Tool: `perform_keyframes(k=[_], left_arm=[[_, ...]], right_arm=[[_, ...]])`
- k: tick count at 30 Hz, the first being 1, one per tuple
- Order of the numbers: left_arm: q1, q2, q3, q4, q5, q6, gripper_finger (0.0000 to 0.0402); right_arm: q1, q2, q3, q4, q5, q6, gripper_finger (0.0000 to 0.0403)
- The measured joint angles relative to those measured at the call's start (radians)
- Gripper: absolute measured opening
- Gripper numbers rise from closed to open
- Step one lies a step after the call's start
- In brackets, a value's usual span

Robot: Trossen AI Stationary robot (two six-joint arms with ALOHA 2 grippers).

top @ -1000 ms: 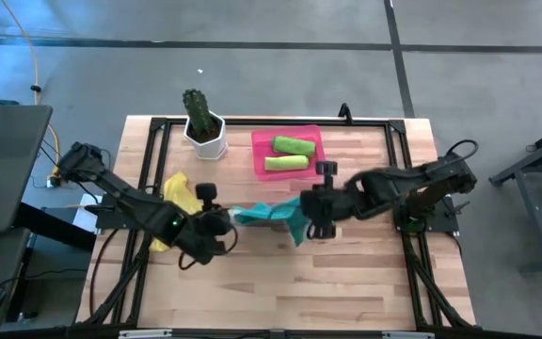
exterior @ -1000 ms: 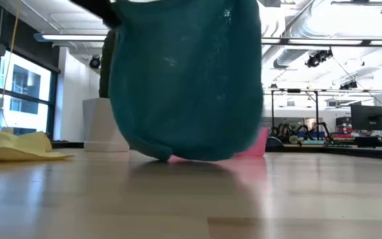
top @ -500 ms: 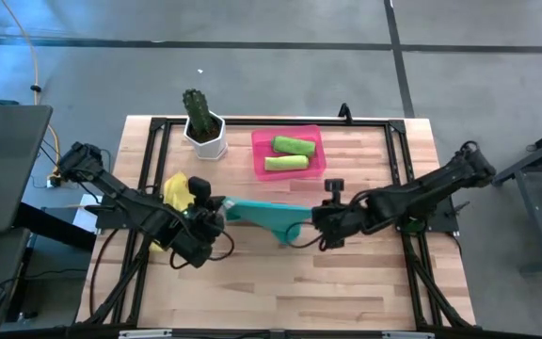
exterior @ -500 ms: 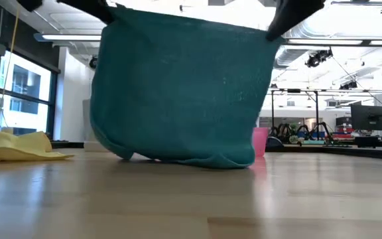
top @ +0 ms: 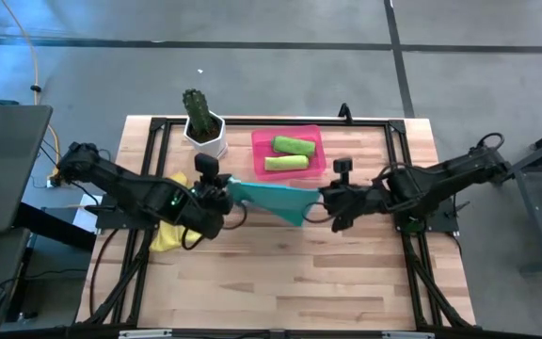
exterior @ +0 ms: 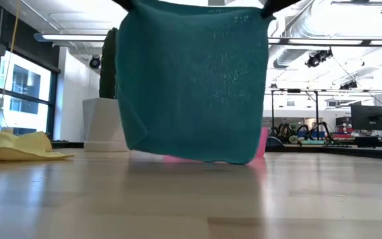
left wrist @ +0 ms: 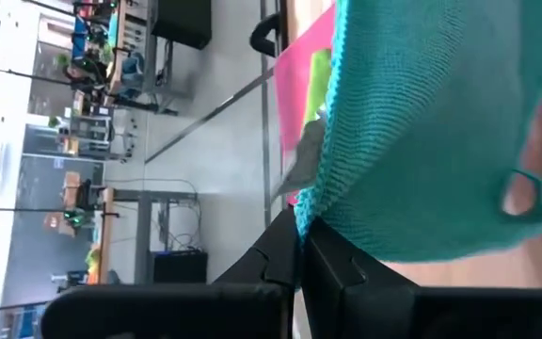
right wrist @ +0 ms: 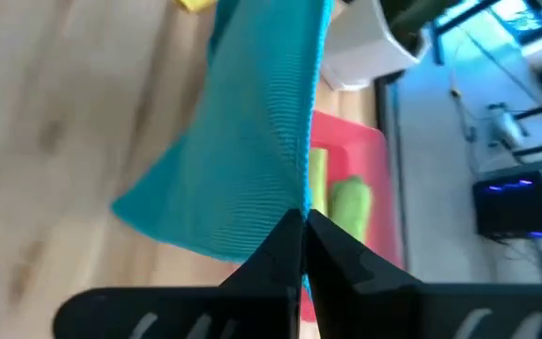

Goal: Roll microfiber towels into tight, uniform cylinder then place into a basket
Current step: Roll the blue microfiber cloth

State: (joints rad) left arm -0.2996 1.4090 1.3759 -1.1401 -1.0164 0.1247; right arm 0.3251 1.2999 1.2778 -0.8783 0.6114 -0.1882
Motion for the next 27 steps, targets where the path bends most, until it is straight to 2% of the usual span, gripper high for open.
perform_keyframes(k=[7, 11, 14, 15, 16, 19, 20, 21, 22, 25, 26, 27], left_arm=[[0.089, 0.0, 0.059, -0.026, -0.021, 0.129, 0.0], [0.148, 0.0, 0.081, -0.026, -0.084, 0.208, 0.0], [0.178, -0.001, 0.089, -0.022, -0.118, 0.205, 0.0], [0.18, -0.001, 0.089, -0.022, -0.091, 0.162, 0.0], [0.178, -0.001, 0.089, -0.022, -0.017, 0.105, 0.0], [0.163, -0.001, 0.089, -0.034, 0.381, 0.072, 0.0], [0.159, -0.001, 0.088, -0.04, 0.453, 0.106, 0.0], [0.158, 0.0, 0.088, -0.046, 0.459, 0.134, 0.0], [0.153, 0.0, 0.088, -0.046, 0.396, 0.144, 0.0], [0.138, 0.0, 0.088, -0.042, 0.031, 0.057, 0.0], [0.138, -0.002, 0.089, -0.041, -0.041, 0.016, 0.0], [0.137, -0.003, 0.089, -0.041, -0.052, -0.009, 0.0]], right_arm=[[-0.073, 0.0, 0.0, 0.007, 0.224, -0.245, 0.0], [-0.12, 0.0, 0.0, 0.045, 0.284, -0.385, 0.0], [-0.137, 0.0, 0.0, 0.085, 0.332, -0.414, 0.0], [-0.136, 0.0, 0.0, 0.093, 0.327, -0.378, 0.0], [-0.13, 0.0, 0.0, 0.094, 0.282, -0.325, 0.0], [-0.104, -0.004, 0.0, 0.051, -0.068, -0.28, 0.0], [-0.098, -0.005, 0.0, 0.034, -0.138, -0.322, 0.0], [-0.094, -0.005, 0.0, 0.03, -0.151, -0.369, 0.0], [-0.09, -0.005, 0.0, 0.038, -0.091, -0.398, 0.0], [-0.1, -0.004, 0.001, 0.134, 0.237, -0.363, 0.0], [-0.106, -0.004, 0.003, 0.149, 0.267, -0.339, 0.0], [-0.108, -0.004, 0.007, 0.141, 0.228, -0.315, 0.0]])
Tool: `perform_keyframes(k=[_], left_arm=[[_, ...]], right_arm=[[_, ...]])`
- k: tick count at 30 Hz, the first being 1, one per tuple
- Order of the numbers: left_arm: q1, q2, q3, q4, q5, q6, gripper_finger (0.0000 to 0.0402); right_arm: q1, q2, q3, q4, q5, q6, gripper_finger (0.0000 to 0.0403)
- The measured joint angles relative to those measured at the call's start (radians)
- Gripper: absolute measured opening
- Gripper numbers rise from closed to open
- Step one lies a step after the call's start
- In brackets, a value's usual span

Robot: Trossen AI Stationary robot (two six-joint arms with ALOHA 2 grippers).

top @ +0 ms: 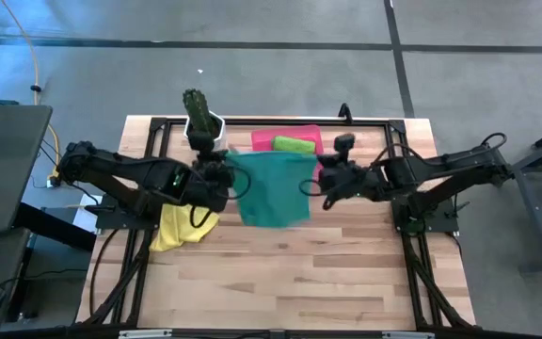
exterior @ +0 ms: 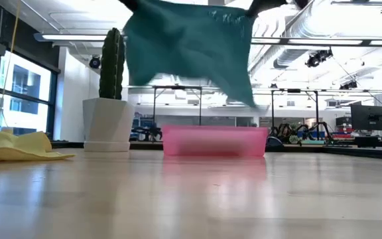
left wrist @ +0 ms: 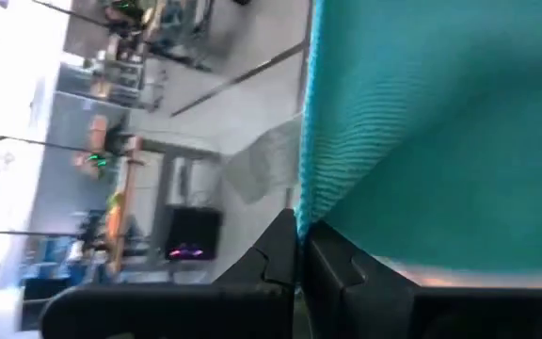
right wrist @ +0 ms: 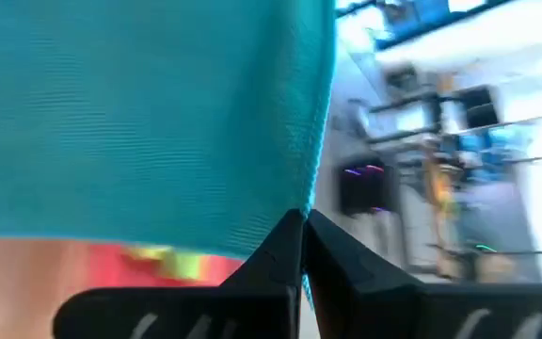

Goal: Roll microfiber towels into tight, uniform cylinder then place into a basket
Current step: Roll the blue microfiber cloth

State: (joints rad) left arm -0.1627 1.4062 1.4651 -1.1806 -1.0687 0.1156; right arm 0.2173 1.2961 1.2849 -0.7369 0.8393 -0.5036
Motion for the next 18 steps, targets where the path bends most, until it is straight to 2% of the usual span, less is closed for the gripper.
perform_keyframes(k=[1, 2, 4, 5, 6, 7, 8, 10, 11, 12, 13, 14, 16, 17, 18], left_arm=[[-0.005, 0.0, 0.0, 0.001, 0.048, -0.005, 0.0], [-0.01, 0.001, 0.0, 0.001, 0.15, -0.005, 0.0], [-0.019, 0.001, 0.0, 0.001, 0.448, 0.033, 0.0], [-0.017, 0.001, -0.001, -0.002, 0.572, 0.079, 0.0], [-0.016, 0.003, -0.001, -0.005, 0.647, 0.128, 0.0], [-0.018, 0.009, -0.001, -0.005, 0.65, 0.168, 0.0], [-0.025, 0.016, -0.001, -0.003, 0.583, 0.185, 0.0], [-0.04, 0.024, -0.002, -0.005, 0.297, 0.13, 0.0], [-0.043, 0.023, -0.002, -0.003, 0.162, 0.067, 0.0], [-0.045, 0.02, -0.001, 0.0, 0.089, 0.011, 0.0], [-0.045, 0.018, 0.0, 0.006, 0.102, -0.012, 0.0], [-0.045, 0.018, 0.0, 0.015, 0.185, -0.005, 0.0], [-0.048, 0.021, -0.002, 0.025, 0.473, 0.081, 0.0], [-0.05, 0.021, -0.002, 0.022, 0.581, 0.134, 0.0], [-0.052, 0.02, -0.002, 0.023, 0.645, 0.178, 0.0]], right_arm=[[0.003, 0.001, 0.008, -0.025, -0.095, 0.02, 0.0], [0.007, 0.003, 0.017, -0.05, -0.221, 0.041, 0.0], [0.013, 0.004, 0.04, -0.093, -0.476, 0.047, 0.0], [0.016, 0.003, 0.047, -0.097, -0.56, 0.024, 0.0], [0.016, 0.003, 0.052, -0.095, -0.579, 0.0, 0.0], [0.016, 0.004, 0.057, -0.088, -0.539, -0.012, 0.0], [0.015, 0.004, 0.063, -0.07, -0.444, -0.01, 0.0], [0.013, 0.004, 0.07, 0.006, -0.204, 0.07, 0.0], [0.01, 0.006, 0.072, 0.036, -0.136, 0.141, 0.0], [0.006, 0.006, 0.073, 0.043, -0.153, 0.18, 0.0], [0.002, 0.005, 0.072, 0.031, -0.243, 0.192, 0.0], [0.002, 0.005, 0.071, 0.016, -0.387, 0.184, 0.0], [0.006, 0.005, 0.071, -0.018, -0.645, 0.121, 0.0], [0.011, 0.005, 0.07, -0.031, -0.705, 0.083, 0.0], [0.017, 0.005, 0.07, -0.035, -0.706, 0.06, 0.0]])
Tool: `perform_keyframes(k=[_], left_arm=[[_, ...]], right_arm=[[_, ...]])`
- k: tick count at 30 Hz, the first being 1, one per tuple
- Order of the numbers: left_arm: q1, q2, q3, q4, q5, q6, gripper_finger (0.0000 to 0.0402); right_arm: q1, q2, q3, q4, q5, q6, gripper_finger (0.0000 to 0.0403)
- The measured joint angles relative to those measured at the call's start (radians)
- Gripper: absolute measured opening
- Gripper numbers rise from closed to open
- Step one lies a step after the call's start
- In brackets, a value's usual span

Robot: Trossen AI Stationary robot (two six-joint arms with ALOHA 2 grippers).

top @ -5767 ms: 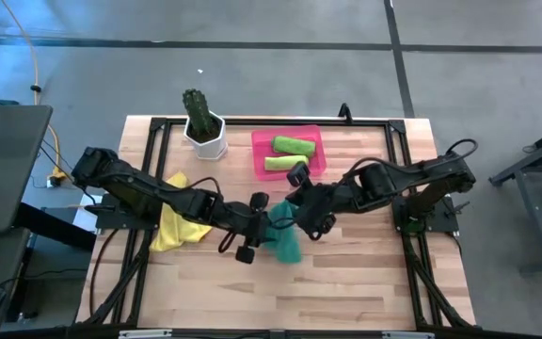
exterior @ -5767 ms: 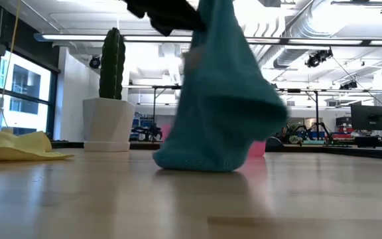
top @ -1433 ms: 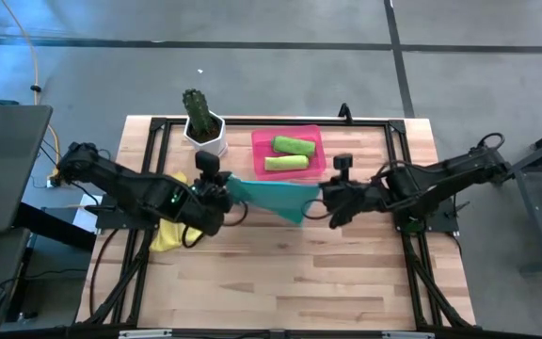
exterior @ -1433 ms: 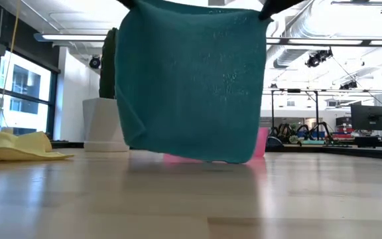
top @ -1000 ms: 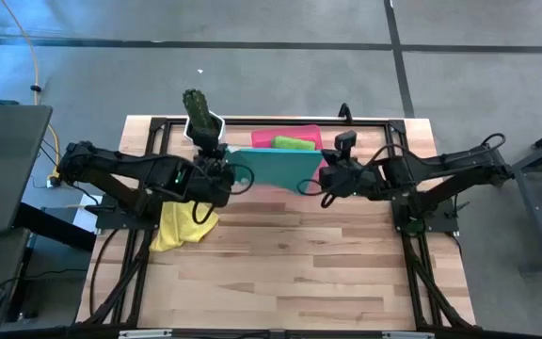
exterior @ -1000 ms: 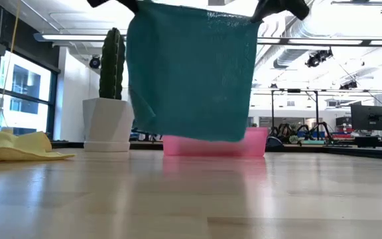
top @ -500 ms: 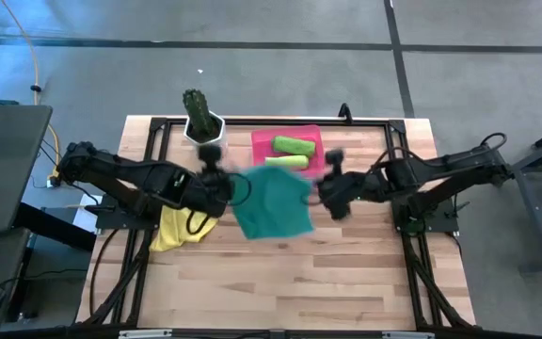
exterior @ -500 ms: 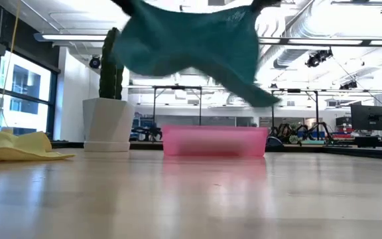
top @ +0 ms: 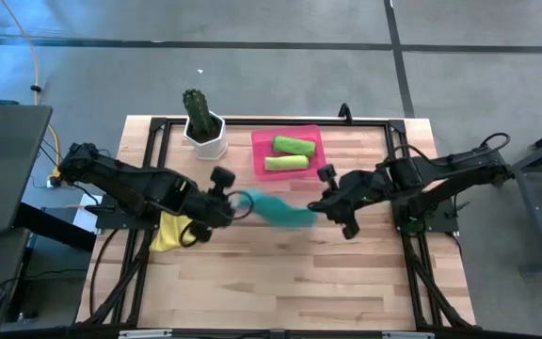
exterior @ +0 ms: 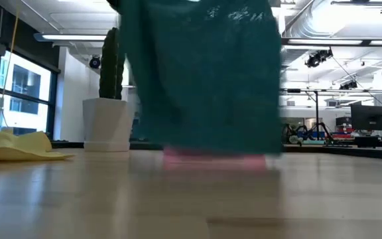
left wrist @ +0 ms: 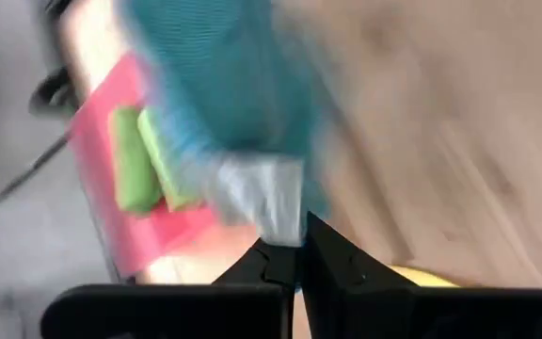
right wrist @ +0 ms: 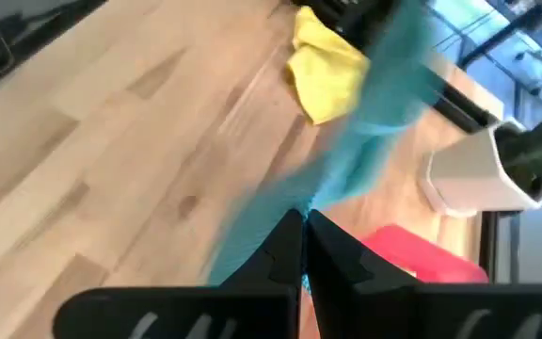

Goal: Roll microfiber towels into tight, uniform cylinder then place into a basket
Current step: Roll the blue microfiber cloth

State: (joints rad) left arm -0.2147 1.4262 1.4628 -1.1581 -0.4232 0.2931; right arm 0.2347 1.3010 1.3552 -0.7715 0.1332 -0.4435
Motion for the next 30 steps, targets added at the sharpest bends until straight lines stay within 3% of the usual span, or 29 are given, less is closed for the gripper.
perform_keyframes(k=[2, 5, 8, 17, 21, 24, 26, 30], left_arm=[[-0.012, -0.002, 0.0, 0.001, -0.024, 0.025, 0.0], [-0.021, -0.002, 0.0, 0.002, -0.254, -0.039, 0.0], [-0.023, -0.002, 0.0, 0.001, -0.382, -0.066, 0.0], [-0.002, -0.002, 0.0, -0.001, -0.427, -0.002, 0.0], [0.019, -0.002, 0.0, -0.005, -0.534, -0.001, 0.0], [0.033, -0.002, 0.001, -0.005, -0.609, -0.015, 0.0], [0.04, -0.002, 0.001, -0.005, -0.555, -0.082, 0.0], [0.029, -0.002, -0.026, -0.005, -0.18, -0.243, 0.0]], right_arm=[[0.008, 0.0, 0.0, 0.011, 0.119, -0.002, 0.0], [0.009, -0.001, 0.0, 0.036, 0.303, 0.018, 0.0], [0.009, -0.001, 0.0, 0.035, 0.34, 0.007, 0.0], [0.007, -0.001, -0.001, 0.035, 0.478, -0.007, 0.0], [-0.002, -0.001, -0.001, 0.028, 0.572, -0.059, 0.0], [-0.027, -0.001, -0.001, 0.027, 0.572, -0.07, 0.0], [-0.045, 0.001, -0.001, 0.015, 0.506, 0.017, 0.0], [-0.041, 0.019, -0.014, -0.073, 0.289, 0.208, 0.0]])
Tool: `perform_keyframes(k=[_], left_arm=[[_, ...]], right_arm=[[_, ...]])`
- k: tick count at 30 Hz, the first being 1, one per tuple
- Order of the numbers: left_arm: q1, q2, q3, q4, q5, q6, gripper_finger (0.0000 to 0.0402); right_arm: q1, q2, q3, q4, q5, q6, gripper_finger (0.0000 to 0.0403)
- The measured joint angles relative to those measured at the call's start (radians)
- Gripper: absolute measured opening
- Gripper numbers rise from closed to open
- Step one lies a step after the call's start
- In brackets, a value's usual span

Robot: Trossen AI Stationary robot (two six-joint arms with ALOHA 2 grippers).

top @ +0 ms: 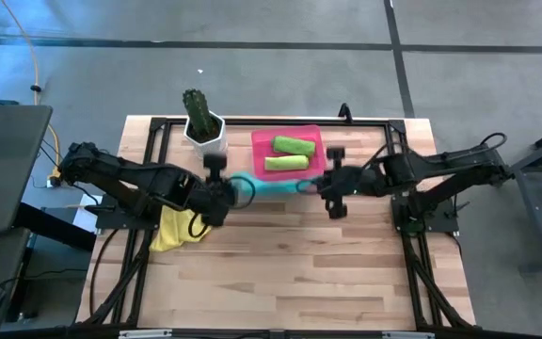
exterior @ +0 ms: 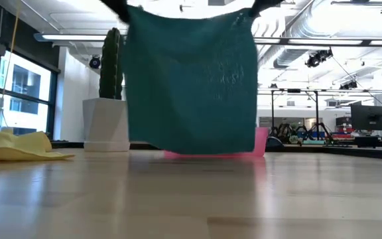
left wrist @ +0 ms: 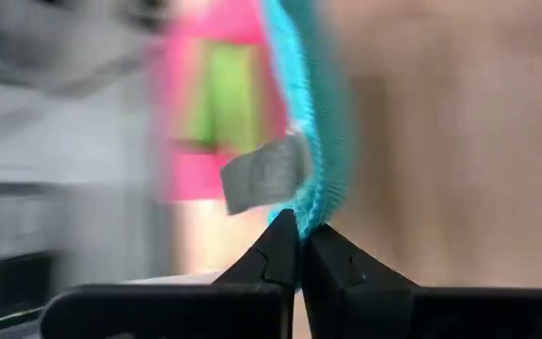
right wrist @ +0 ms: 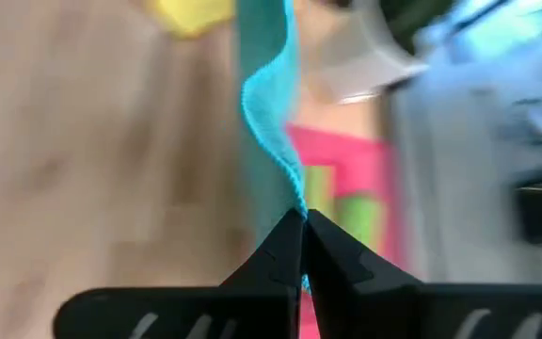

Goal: Roll microfiber towels into tight, uniform cylinder then place into a basket
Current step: Roll the blue microfiber cloth

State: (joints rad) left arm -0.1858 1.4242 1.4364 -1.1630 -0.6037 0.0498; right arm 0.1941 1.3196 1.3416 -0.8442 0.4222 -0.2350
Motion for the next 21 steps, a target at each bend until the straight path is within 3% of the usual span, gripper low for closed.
perform_keyframes(k=[3, 7, 11, 16, 21], left_arm=[[-0.052, 0.003, -0.035, 0.009, 0.14, -0.093, 0.0], [-0.146, 0.026, -0.095, 0.017, 0.155, -0.269, 0.0], [-0.239, 0.084, -0.159, 0.1, 0.154, -0.462, 0.0], [-0.333, 0.208, -0.179, 0.258, 0.172, -0.492, 0.0], [-0.382, 0.301, -0.179, 0.397, 0.289, -0.478, 0.0]], right_arm=[[0.065, 0.003, -0.039, 0.002, -0.084, 0.061, 0.0], [0.161, 0.011, -0.135, 0.074, -0.127, 0.19, 0.0], [0.248, 0.025, -0.287, 0.265, -0.127, 0.323, 0.0], [0.329, 0.037, -0.432, 0.522, -0.186, 0.37, 0.0], [0.352, 0.058, -0.478, 0.624, -0.257, 0.44, 0.0]])
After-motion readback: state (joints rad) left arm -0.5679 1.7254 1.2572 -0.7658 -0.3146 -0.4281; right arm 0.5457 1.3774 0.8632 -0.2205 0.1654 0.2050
